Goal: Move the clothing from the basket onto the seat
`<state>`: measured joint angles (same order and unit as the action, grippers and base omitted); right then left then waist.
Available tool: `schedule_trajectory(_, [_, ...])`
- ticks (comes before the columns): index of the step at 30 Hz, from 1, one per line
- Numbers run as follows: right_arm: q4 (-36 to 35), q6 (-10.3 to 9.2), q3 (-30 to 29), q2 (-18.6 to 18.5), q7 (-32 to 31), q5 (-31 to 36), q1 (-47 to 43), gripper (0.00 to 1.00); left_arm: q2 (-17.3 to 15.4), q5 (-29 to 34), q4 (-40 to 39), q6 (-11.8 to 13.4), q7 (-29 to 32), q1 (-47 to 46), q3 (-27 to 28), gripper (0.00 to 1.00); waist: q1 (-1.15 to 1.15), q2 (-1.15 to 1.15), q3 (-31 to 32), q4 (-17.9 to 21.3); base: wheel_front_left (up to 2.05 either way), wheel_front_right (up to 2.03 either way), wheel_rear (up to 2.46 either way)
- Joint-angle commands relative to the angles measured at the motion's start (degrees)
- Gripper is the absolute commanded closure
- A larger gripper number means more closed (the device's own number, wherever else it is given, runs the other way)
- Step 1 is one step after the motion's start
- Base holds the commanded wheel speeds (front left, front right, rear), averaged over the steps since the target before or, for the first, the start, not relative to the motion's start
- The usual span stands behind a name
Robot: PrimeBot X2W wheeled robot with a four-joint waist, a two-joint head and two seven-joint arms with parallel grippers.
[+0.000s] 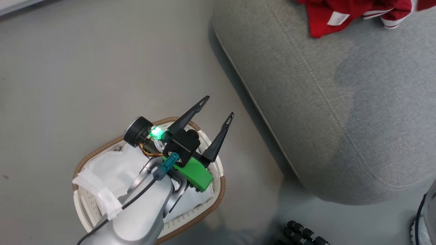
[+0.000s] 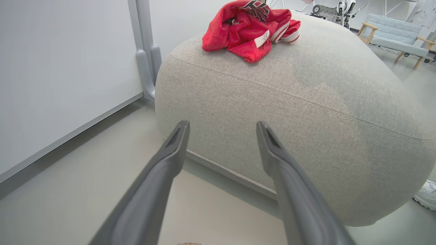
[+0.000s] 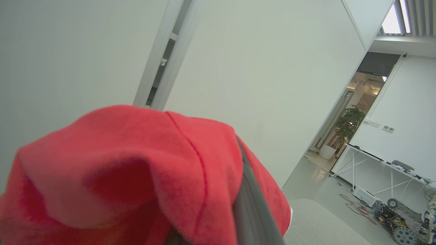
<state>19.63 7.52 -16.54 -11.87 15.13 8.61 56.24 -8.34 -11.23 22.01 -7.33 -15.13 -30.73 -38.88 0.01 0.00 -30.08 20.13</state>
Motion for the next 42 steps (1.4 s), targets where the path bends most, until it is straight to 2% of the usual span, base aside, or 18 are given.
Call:
schedule_trajectory(1, [1.0,-0.06,-1.0,-0.9,0.0,0.3,1.6,1.0,-0.9,0.4,-0.6,-0.3,0.0,-1.7,0.1,0.0,-0.01,0.0,-6.5,-4.4,0.0,0.0,0.0])
schedule_trajectory(9, [8.4,-0.07,-8.5,-4.0,0.0,1.8,4.4,1.0,-1.2,1.9,-2.3,-0.3,0.0,-5.0,-0.8,0.0,-0.01,0.0,-12.4,-6.8,0.0,0.0,0.0])
schedule_trajectory(17, [13.8,-0.07,-12.0,-1.8,0.0,3.4,0.6,1.0,-1.5,2.0,-2.4,0.4,0.1,-6.2,-1.0,0.0,-0.01,0.0,-14.3,-6.8,0.0,0.0,0.0])
schedule_trajectory(18, [13.9,-0.07,-12.4,-1.4,0.0,3.4,0.2,0.98,-1.6,2.0,-2.2,0.4,0.1,-6.1,-1.1,0.0,-0.01,0.0,-14.3,-6.7,0.0,0.0,0.0])
schedule_trajectory(21, [13.7,-0.06,-13.1,0.1,0.0,3.6,-1.4,0.78,-1.6,1.7,-2.0,0.5,0.1,-6.0,-1.2,0.0,-0.01,0.0,-13.9,-6.4,0.0,0.0,0.0])
schedule_trajectory(22, [13.5,-0.07,-13.1,0.4,0.0,3.8,-1.7,0.75,-1.7,1.6,-2.0,0.5,0.1,-6.0,-1.3,0.0,-0.01,0.0,-13.8,-6.3,0.0,0.0,0.0])
schedule_trajectory(24, [13.1,-0.07,-13.0,1.0,0.0,4.1,-2.5,0.64,-1.7,1.4,-1.8,0.5,0.1,-6.0,-1.3,0.0,-0.01,0.0,-13.3,-6.0,0.0,0.0,0.0])
schedule_trajectory(25, [12.8,-0.07,-12.8,1.2,0.0,4.2,-3.0,0.27,-1.7,1.3,-1.7,0.5,0.1,-6.0,-1.3,0.0,-0.01,0.0,-12.9,-5.9,0.0,0.0,0.0])
schedule_trajectory(26, [12.5,-0.07,-12.6,1.4,0.0,4.3,-3.5,0.02,-1.6,1.2,-1.5,0.5,0.1,-5.9,-1.4,0.0,-0.01,0.0,-12.5,-5.8,0.0,0.0,0.0])
schedule_trajectory(34, [9.2,-0.07,-11.3,1.9,0.0,4.5,-8.5,0.0,-0.5,-1.3,-1.8,0.6,0.0,-4.0,-0.1,0.0,-0.01,0.0,-7.6,-6.2,0.0,0.0,0.0])
schedule_trajectory(42, [7.5,-0.06,-7.4,0.4,0.0,4.3,-12.8,0.0,0.9,-3.5,-3.1,1.0,0.0,-1.1,4.1,0.0,-0.01,0.0,0.2,-8.8,0.0,0.0,0.0])
